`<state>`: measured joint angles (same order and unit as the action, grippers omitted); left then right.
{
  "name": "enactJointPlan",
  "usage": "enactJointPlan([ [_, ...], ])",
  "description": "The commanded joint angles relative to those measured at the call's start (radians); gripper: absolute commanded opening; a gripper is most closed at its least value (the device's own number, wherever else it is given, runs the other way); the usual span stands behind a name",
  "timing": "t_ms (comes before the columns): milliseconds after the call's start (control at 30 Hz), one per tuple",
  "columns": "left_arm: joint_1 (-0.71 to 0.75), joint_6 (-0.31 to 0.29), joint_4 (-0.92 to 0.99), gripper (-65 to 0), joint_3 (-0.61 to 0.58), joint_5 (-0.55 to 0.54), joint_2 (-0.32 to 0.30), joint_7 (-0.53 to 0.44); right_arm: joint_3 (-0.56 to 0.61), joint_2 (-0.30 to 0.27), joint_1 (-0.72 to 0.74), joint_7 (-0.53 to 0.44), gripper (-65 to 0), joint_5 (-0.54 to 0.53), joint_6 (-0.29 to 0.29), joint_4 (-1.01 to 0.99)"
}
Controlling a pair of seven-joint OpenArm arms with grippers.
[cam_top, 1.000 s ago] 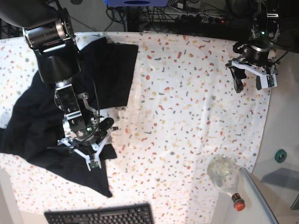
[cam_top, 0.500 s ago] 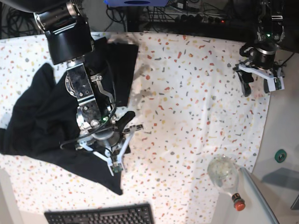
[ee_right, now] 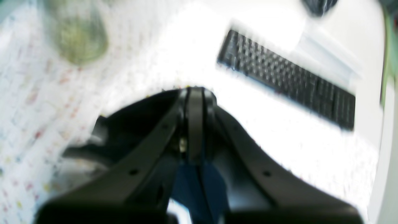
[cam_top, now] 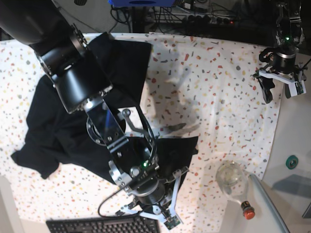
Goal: Layout the t-shirt on the table in an organized manner, then fold the t-shirt properly
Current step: 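Grasp the shirt hem with the right gripper and pull it outward, then grasp the shirt with both grippers and stretch it apart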
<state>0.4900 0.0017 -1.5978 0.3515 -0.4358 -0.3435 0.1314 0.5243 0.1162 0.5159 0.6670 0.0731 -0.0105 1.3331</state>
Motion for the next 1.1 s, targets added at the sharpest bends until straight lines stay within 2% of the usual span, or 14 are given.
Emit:
enactJointPlan([
  [0, 0.002, 0.002, -0.019, -21.7, 0.007, -0.002, -0.013, -0.025, -0.013, 0.009, 0.065, -0.057, -65.0, 0.012, 0.014, -0.071],
  [167, 0.002, 0.002, -0.019, -21.7, 0.005, -0.002, -0.01, -0.023, -0.02, 0.023, 0.206, -0.336, -65.0, 0.011, 0.019, -0.541],
  [200, 0.002, 0.002, -0.017, -21.7, 0.005, -0.002, -0.01, -0.023, -0.028, 0.024, 0.22, -0.378, -62.6, 0.011, 0.02, -0.597],
  [267, 0.002, 0.002, -0.017, -21.7, 0.005, -0.002, -0.01, -0.023, -0.066, 0.024, 0.232, -0.422, -39.5, -0.026, 0.02, -0.628],
  [300, 0.0, 0.002, -0.017, -21.7, 0.005, -0.002, -0.01, -0.023, -0.089, 0.024, 0.235, -0.422, -30.5, -0.049, 0.02, -0.623],
  [333, 0.0, 0.002, -0.017, -21.7, 0.005, -0.002, -0.01, -0.023, -0.115, 0.021, 0.235, -0.416, -23.9, -0.069, 0.02, -0.597],
  [367, -0.006, 0.002, -0.016, -21.7, -0.012, -0.001, -0.01, -0.023, -0.142, 0.017, 0.229, -0.396, -21.8, -0.081, 0.02, -0.556],
  [467, -0.052, 0.002, -0.008, -21.7, -0.104, 0.004, -0.012, -0.023, -0.181, -0.025, 0.157, -0.289, -23.9, -0.085, 0.016, -0.395],
  [600, -0.187, 0.002, 0.103, -21.7, -0.268, -0.034, 0.007, -0.023, -0.186, -0.082, -0.004, -0.211, -24.3, -0.085, 0.016, -0.096],
  [700, -0.31, 0.002, 0.245, -21.7, -0.362, -0.137, 0.06, -0.023, -0.188, -0.132, -0.139, -0.194, -24.5, -0.083, 0.016, 0.107],
  [833, -0.423, 0.002, 0.411, -21.9, -0.449, -0.268, 0.103, -0.023, -0.188, -0.212, -0.271, -0.192, -24.5, -0.083, 0.016, 0.262],
  [933, -0.485, 0.002, 0.436, -21.9, -0.558, -0.292, 0.116, -0.026, -0.203, -0.267, -0.343, -0.192, -24.5, -0.083, 0.019, 0.323],
  [1000, -0.532, 0.002, 0.446, -21.9, -0.621, -0.295, 0.137, -0.026, -0.264, -0.276, -0.399, -0.192, -24.5, -0.083, 0.019, 0.352],
  [1067, -0.578, 0.002, 0.494, -21.9, -0.627, -0.297, 0.172, -0.026, -0.338, -0.276, -0.451, -0.192, -24.5, -0.083, 0.019, 0.383],
])
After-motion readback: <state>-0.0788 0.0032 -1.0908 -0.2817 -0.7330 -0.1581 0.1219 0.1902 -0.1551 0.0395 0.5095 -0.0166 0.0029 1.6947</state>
